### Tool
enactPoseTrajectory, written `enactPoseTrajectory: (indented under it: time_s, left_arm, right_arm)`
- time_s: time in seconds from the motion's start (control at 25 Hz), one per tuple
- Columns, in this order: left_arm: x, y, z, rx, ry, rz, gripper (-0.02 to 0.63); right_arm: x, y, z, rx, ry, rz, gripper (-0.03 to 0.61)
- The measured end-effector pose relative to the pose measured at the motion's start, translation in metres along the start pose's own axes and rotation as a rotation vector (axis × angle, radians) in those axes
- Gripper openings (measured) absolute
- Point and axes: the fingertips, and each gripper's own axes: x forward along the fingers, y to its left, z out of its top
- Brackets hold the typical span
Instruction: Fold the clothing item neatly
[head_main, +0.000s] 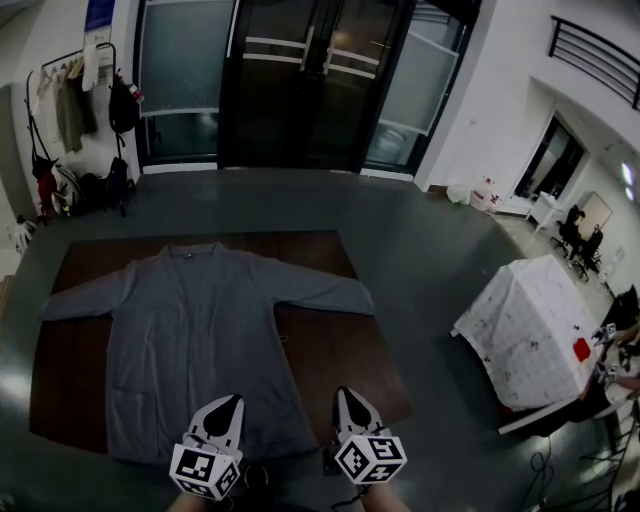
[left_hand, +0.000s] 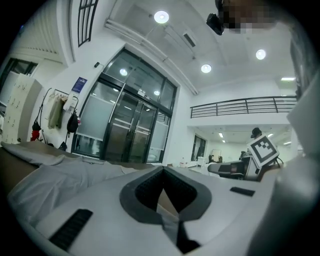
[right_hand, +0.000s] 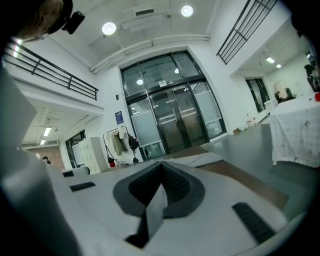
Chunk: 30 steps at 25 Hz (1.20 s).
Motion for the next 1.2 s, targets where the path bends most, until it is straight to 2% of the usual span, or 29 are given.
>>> enactPoseTrajectory:
  time_s: [0.24, 0.4, 0.56, 0.72, 1.0, 1.2]
  left_arm:
    - [0.044, 0.026, -0.001, 0.012, 0.038, -0.011, 0.009]
    - [0.067, 0.025, 0.007, -0.003, 0.042, -0.049, 0.008]
    - [0.086, 0.020, 0.019, -0.035, 0.026, -0.079, 0.008]
    - [0.110, 0.026, 0.009, -0.032, 0.077, -0.010, 0.009]
    - [0.147, 0.020, 0.013, -0.032, 0.080, 0.094, 0.009]
    - [0.183, 0.007, 0.012, -0.051, 0.093, 0.146, 0.008]
  right_arm:
    - [0.036, -0.014, 0.004, -0.012, 0.005, -0.048, -0.012]
    - [0.048, -0.031, 0.001, -0.003, 0.026, -0.089, -0.012]
    - [0.060, -0.048, 0.013, -0.017, 0.013, -0.096, -0.012]
    - [0.084, -0.084, 0.023, -0.023, 0.014, -0.114, -0.012]
    - [0.132, -0.142, 0.034, -0.095, 0.060, -0.103, -0.012]
    - [0.159, -0.200, 0.034, -0.102, 0.111, -0.133, -0.012]
